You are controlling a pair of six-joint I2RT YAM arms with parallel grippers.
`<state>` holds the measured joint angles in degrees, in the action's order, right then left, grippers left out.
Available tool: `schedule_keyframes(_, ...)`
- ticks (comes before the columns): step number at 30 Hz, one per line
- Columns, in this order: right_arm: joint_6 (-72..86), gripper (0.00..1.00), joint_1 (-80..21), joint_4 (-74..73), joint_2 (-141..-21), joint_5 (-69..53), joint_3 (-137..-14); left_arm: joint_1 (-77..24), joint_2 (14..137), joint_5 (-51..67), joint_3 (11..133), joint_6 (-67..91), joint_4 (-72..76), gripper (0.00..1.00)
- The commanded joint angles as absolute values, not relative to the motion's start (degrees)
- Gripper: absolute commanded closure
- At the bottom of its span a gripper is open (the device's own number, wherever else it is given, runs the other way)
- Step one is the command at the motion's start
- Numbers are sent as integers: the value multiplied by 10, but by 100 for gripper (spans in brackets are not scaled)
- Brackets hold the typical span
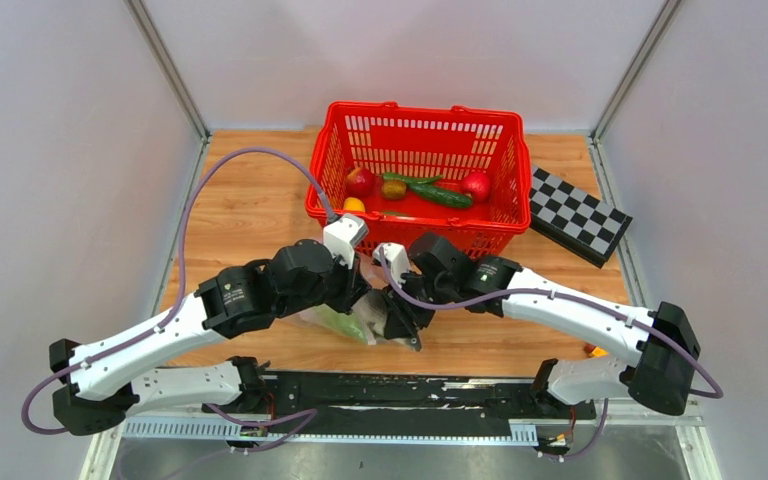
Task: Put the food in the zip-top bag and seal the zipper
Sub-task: Place the fake fish in the zipper food storage bag.
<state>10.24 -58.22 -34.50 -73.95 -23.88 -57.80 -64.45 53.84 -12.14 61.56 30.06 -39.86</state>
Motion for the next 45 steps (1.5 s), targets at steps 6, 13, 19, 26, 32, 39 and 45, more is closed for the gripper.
schedule_keyframes(6,123,72,-582,-284,-768,-172,-666,-644,538,-83,619,297,-344,100)
schedule_keyframes(13,131,59,-584,-243,-789,-170,-669,-644,530,-82,617,302,-319,100)
schedule_keyframes(19,108,28,-583,-227,-736,-184,-617,-644,503,-129,607,316,-315,100)
schedule_keyframes(26,124,30,-583,-221,-694,-235,-564,-644,481,-168,601,321,-312,100)
schedule_keyframes(32,163,66,-583,-188,-670,-249,-524,-644,489,-163,599,323,-314,100)
schedule_keyframes(39,180,83,-582,-121,-651,-230,-519,-645,502,-144,598,322,-307,100)
schedule_keyframes(45,161,81,-583,-70,-692,-240,-539,-644,509,-110,599,319,-287,100)
